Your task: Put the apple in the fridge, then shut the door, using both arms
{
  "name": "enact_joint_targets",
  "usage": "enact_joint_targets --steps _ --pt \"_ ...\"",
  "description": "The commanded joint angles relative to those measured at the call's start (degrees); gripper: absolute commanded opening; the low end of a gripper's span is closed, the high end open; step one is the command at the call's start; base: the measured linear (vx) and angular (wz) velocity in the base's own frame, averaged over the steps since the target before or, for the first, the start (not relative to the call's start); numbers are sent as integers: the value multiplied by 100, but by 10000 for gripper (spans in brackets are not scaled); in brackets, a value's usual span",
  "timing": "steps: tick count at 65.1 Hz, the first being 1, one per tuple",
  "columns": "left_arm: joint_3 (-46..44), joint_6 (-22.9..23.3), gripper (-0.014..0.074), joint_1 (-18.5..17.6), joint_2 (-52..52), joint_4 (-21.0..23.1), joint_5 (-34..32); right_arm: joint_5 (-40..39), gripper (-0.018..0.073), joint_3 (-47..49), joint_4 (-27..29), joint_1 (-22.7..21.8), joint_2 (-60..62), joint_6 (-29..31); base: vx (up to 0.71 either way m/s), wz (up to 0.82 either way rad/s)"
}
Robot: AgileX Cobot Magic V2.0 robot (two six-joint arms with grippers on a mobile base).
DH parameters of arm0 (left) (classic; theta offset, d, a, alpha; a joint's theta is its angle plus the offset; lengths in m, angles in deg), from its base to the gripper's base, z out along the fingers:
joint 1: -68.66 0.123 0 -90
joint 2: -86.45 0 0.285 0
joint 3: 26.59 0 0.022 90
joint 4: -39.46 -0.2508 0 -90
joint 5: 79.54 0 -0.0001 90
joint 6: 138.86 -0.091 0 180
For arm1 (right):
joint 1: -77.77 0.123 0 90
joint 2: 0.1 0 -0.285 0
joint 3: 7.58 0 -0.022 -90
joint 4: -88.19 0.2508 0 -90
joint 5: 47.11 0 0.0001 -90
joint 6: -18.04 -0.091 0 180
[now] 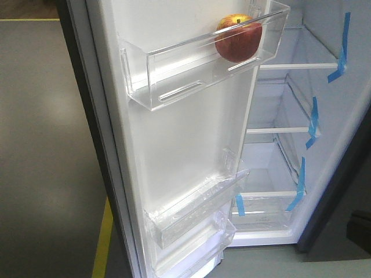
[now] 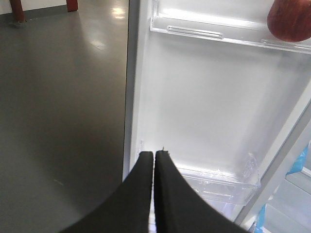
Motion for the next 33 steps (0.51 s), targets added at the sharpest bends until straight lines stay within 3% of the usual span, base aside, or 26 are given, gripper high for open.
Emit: enact_joint_targets --steps 1,10,18,27,33 --pt "-169 200 -8 0 -80 372 -342 -329 -4 134 249 -17 -46 13 0 0" --pt "-969 -82 -8 0 -67 348 440 -329 -4 134 249 -17 -46 13 0 0" --pt "-1854 -933 -8 0 153 347 1377 -329 -4 134 249 -17 -46 -1 0 0" --pt "-2695 -2010 -8 0 802 256 1544 -323 -4 134 249 -17 -46 -1 0 0" --pt "-3131 -2200 -8 0 1395 264 1538 -323 -4 134 249 -17 -46 -1 0 0"
